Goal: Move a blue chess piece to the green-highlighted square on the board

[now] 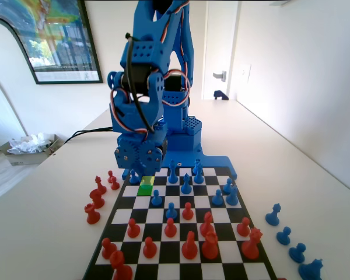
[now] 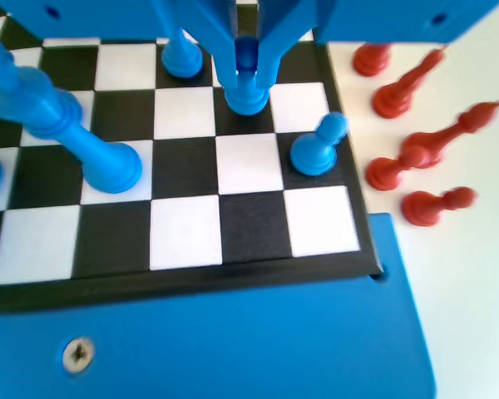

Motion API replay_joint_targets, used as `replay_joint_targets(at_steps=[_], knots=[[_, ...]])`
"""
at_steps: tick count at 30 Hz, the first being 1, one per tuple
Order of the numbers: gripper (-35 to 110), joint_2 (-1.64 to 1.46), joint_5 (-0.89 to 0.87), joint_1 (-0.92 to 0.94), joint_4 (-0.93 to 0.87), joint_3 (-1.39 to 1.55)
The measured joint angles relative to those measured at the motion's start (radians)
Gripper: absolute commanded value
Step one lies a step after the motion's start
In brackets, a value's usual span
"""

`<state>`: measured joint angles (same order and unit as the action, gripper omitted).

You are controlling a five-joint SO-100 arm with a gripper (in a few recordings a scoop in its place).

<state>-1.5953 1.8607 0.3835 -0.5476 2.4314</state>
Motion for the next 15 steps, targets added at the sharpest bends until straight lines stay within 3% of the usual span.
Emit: replay_joint_targets(at_steps=[15], knots=[[6,0.0,0.018,-0.006,0.067,0.037]])
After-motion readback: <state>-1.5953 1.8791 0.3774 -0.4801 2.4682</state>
